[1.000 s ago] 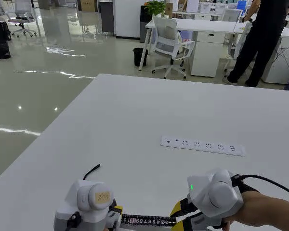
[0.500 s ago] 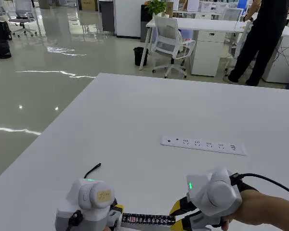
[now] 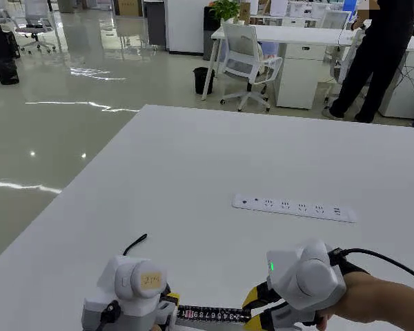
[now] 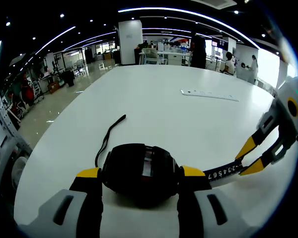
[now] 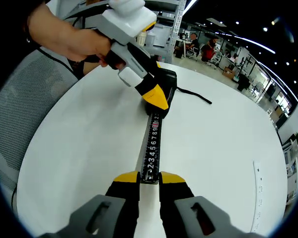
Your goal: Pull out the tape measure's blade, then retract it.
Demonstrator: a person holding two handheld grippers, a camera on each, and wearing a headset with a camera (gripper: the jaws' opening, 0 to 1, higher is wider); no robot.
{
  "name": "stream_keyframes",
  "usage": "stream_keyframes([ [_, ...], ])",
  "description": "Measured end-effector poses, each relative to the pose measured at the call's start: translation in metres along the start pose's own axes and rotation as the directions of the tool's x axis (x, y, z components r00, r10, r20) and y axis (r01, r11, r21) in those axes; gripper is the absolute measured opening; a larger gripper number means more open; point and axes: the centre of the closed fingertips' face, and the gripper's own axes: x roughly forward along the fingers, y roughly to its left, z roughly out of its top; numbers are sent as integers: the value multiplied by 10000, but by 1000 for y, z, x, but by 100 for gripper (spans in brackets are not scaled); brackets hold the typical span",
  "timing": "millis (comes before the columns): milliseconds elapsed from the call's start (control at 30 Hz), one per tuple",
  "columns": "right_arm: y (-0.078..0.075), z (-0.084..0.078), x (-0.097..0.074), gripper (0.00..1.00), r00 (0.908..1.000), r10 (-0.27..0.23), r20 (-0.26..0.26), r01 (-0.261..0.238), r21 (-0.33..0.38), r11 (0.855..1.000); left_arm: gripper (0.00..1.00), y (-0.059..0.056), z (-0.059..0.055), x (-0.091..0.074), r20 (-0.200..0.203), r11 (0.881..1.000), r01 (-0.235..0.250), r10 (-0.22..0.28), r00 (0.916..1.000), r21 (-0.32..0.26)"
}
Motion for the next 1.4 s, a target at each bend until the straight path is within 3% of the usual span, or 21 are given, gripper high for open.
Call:
stream_keyframes([
  [1400,-1,8,11,14,10000,65,46,-65,-16,10000,56,1,0,-1,-10,10000,64,-64,10000,5],
])
